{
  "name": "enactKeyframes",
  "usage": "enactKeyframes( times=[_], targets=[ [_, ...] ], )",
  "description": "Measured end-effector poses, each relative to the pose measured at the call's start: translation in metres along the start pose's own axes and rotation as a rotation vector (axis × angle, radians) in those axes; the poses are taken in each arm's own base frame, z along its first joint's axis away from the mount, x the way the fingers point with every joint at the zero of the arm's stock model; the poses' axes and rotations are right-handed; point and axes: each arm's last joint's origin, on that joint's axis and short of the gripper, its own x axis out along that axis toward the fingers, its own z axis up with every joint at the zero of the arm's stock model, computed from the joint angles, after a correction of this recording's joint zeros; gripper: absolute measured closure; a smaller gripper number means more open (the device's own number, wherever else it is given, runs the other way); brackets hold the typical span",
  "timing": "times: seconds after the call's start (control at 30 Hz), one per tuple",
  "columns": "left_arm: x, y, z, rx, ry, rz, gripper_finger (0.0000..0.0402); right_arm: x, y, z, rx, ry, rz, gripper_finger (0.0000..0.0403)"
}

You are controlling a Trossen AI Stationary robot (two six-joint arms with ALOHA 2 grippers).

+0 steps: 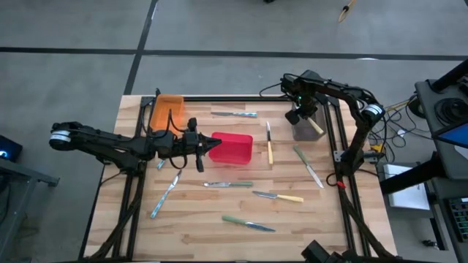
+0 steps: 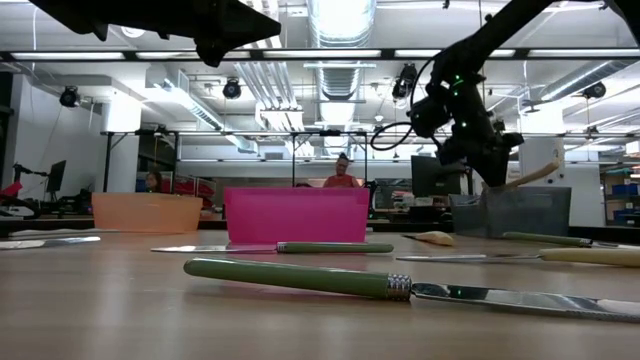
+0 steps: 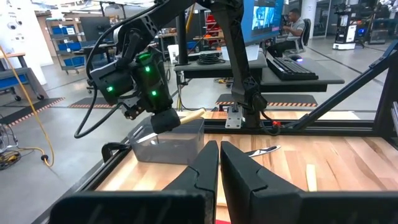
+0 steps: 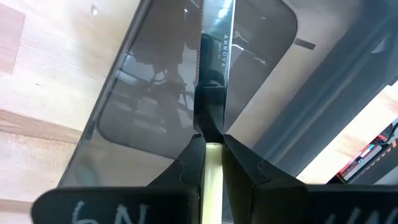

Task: Sort silverware by color (type)
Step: Put the bottom right yellow table knife into the black bin

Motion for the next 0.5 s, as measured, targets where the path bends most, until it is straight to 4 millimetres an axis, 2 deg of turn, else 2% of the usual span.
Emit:
enactKeyframes(
  times=[0.5],
  targets=[
    [0.0,0.0,0.0,0.0,0.002,0.0,0.0402,0.011,0.002,-0.001,-0.004,0.004,-0.001,0.0375]
  ],
)
